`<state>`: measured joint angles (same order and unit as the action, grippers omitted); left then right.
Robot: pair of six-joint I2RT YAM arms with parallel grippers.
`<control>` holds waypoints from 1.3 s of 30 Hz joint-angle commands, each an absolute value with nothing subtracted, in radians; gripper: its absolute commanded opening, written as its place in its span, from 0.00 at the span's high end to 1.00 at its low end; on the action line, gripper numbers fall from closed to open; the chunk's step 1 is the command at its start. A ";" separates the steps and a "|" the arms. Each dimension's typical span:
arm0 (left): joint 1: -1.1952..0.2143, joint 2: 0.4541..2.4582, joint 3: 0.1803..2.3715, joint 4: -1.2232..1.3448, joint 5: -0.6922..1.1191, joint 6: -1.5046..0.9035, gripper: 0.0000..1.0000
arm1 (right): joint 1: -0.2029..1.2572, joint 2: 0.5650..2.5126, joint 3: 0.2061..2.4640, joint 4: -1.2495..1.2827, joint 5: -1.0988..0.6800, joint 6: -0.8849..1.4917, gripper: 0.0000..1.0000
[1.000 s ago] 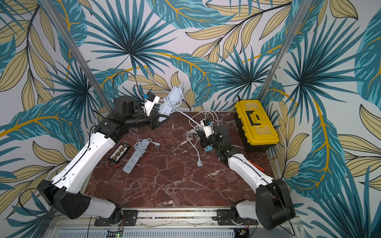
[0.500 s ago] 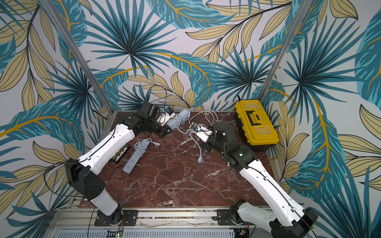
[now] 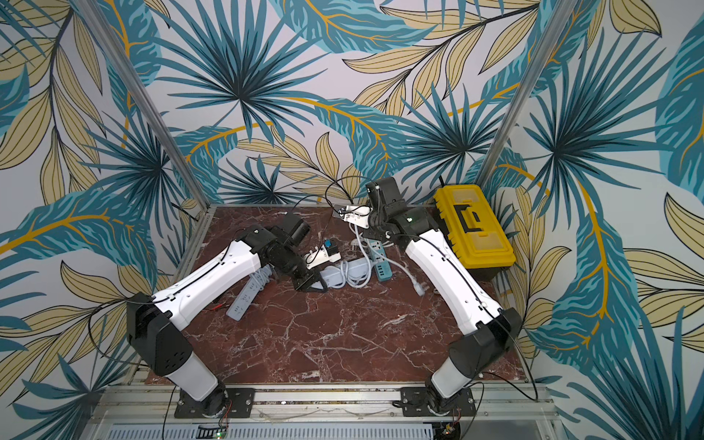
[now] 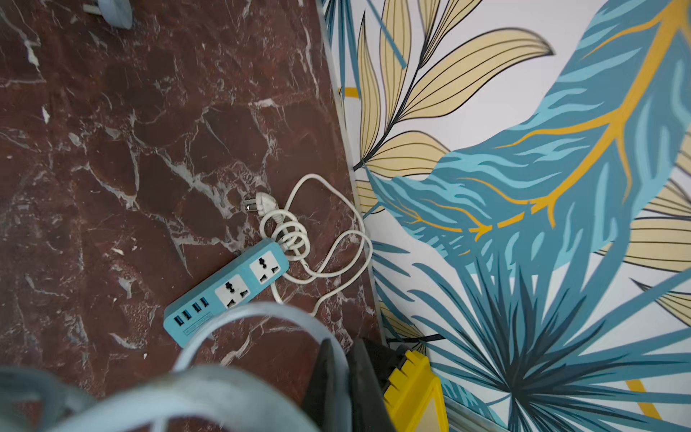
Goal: Wrap the cord around the power strip
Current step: Wrap the power cord around the power strip.
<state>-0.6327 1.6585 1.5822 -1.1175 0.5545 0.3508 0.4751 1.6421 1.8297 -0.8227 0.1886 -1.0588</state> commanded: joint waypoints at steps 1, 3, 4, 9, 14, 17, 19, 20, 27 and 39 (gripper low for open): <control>-0.644 1.621 1.580 -1.153 0.561 0.374 1.00 | 0.474 1.638 1.904 -0.852 0.202 -1.041 1.00; -0.632 1.622 1.577 -1.154 0.588 0.378 1.00 | 0.474 1.608 1.866 -0.815 0.204 -1.043 1.00; -0.632 1.624 1.577 -1.153 0.608 0.379 1.00 | 0.474 1.606 1.867 -0.815 0.206 -1.043 1.00; -0.648 1.639 1.592 -1.153 0.802 0.442 1.00 | 0.463 1.624 1.892 -0.792 0.055 -0.947 0.97; -0.659 1.662 1.613 -1.153 0.860 0.432 1.00 | 0.445 1.702 1.991 -0.831 -0.134 -0.855 0.95; -0.668 1.675 1.628 -1.153 0.887 0.439 1.00 | 0.426 1.737 1.998 -0.788 -0.224 -0.783 0.90; -0.682 1.665 1.653 -1.153 0.941 0.457 1.00 | 0.404 1.764 1.987 -0.764 -0.285 -0.732 0.88; -0.687 1.658 1.675 -1.153 0.973 0.465 1.00 | 0.392 1.777 1.978 -0.754 -0.309 -0.706 0.86; -0.686 1.594 1.798 -1.148 1.071 0.500 1.00 | 0.272 1.755 1.764 -0.477 -0.545 -0.452 0.57; -0.678 1.643 1.952 -1.125 0.899 0.375 1.00 | 0.212 1.698 1.292 0.116 -0.568 -0.080 0.33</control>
<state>-0.6666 1.6592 1.8847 -1.1713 0.8772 0.3733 0.2230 1.7348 1.3548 -0.0795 -0.5949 -0.1974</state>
